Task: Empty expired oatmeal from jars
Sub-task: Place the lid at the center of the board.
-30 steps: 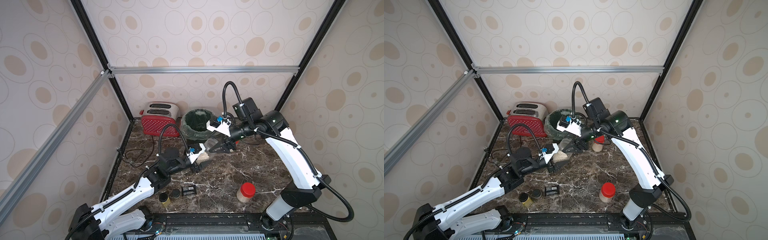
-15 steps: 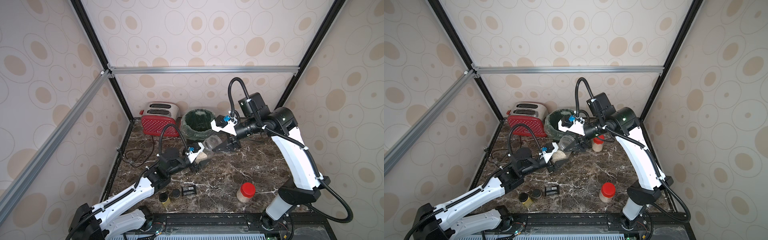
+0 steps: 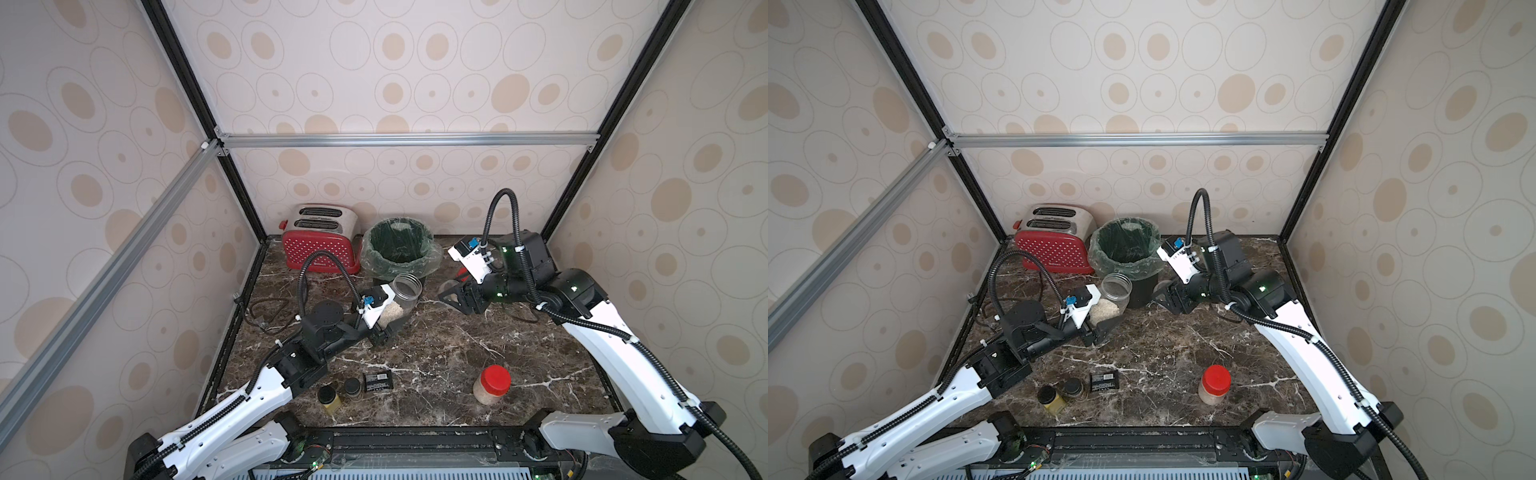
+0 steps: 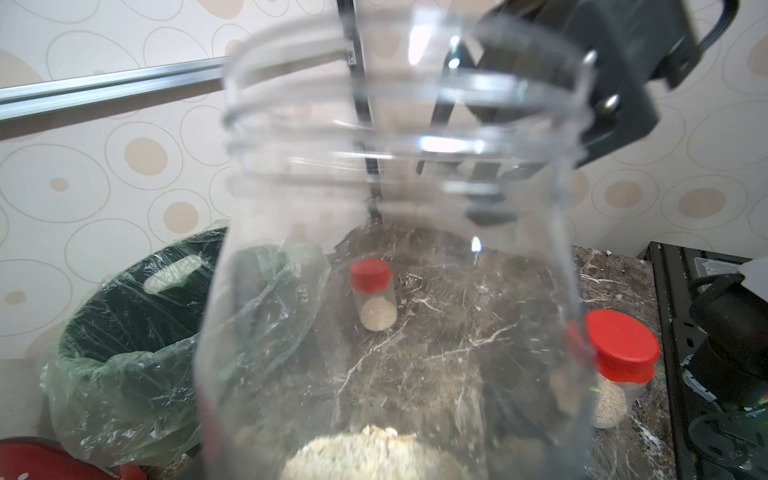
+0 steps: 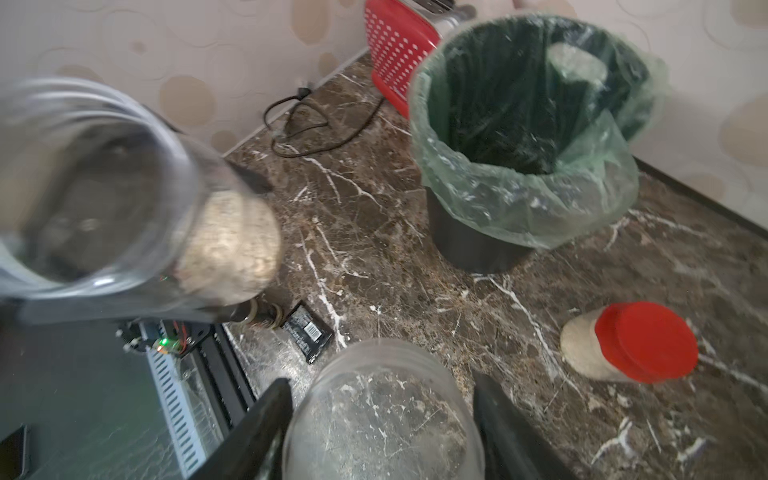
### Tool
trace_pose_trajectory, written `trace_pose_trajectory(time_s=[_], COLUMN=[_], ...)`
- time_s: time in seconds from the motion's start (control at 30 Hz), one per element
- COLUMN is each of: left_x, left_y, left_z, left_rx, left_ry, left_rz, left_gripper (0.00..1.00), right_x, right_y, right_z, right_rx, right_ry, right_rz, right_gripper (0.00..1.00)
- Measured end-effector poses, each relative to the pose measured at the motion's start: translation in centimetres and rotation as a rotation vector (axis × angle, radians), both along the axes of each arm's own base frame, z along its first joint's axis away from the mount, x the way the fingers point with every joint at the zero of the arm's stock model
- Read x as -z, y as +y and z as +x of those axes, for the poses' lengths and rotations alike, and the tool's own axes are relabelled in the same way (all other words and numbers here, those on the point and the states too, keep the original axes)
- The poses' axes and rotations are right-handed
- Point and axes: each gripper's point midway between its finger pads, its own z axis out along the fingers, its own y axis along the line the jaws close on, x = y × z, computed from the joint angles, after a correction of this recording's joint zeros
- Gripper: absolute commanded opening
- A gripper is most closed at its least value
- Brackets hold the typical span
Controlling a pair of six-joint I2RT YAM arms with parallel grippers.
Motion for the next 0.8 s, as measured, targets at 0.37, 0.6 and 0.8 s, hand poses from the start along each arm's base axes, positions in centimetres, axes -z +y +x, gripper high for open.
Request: trace_pose_trajectory(time_s=[0.37, 0.6, 0.8], left_x=[1.1, 1.4, 2.1], left_y=[-0.1, -0.1, -0.3], left_z=[0.3, 0.4, 0.7], left_rx=[-0.009, -0.014, -0.015], left_ry=[0.028, 0.034, 0.047], left_rz=[0.015, 0.022, 0.035], left_gripper=[0.65, 0.65, 0.65], right_x=[19.8, 23.2, 25.6], right_y=[-1.2, -2.0, -3.1], right_z=[2.8, 4.1, 4.5], right_rx=[0.251, 0.335, 0.388], right_ry=[0.399, 0.444, 0.484], right_rz=[-0.260, -0.245, -0.241], right_gripper=[0.42, 0.51, 0.70])
